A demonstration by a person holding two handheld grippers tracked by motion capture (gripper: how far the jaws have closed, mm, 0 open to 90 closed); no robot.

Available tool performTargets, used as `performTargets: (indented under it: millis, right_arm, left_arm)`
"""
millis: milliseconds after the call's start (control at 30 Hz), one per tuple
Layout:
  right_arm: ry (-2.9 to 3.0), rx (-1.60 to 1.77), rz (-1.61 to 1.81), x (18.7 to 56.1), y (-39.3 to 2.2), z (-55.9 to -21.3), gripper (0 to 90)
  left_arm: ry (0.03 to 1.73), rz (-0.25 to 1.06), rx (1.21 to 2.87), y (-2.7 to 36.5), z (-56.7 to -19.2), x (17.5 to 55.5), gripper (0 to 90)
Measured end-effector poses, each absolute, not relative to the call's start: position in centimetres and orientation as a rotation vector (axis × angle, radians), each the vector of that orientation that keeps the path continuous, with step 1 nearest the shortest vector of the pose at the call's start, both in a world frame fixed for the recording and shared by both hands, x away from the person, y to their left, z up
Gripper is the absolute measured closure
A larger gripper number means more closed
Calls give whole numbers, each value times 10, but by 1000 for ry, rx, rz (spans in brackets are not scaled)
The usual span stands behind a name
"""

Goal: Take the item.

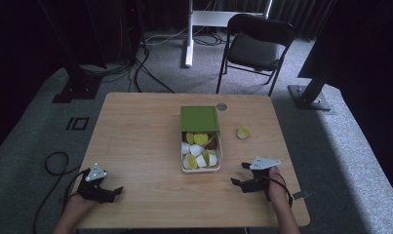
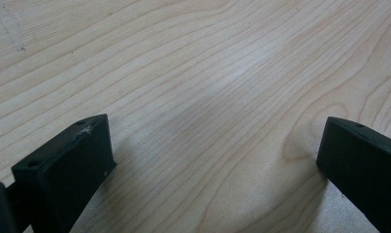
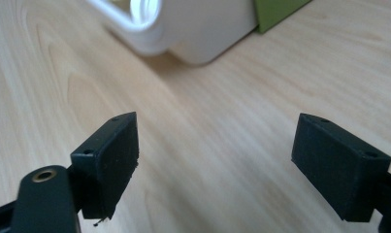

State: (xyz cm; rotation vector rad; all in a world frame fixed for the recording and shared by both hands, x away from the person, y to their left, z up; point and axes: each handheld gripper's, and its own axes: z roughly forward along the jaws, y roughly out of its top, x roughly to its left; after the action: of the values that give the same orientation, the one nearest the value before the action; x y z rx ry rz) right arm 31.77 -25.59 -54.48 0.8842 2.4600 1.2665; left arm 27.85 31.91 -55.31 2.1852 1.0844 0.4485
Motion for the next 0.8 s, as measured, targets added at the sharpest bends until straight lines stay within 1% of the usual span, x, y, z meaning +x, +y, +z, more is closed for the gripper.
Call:
performTargets:
  millis: [200,500,800]
  right_arm:
    - [2508,786,1254,307,-261,-549,171]
    - [2662,529,1176,292,-260,-558,171]
    - [2647,628,1154,292,-266,-558,168]
  left_arm:
    - [1084,449,2186,319,-553,279,5]
    - [1084,449,2186,319,-553,279,5]
    - [1083,449,2187,319,-553,279,5]
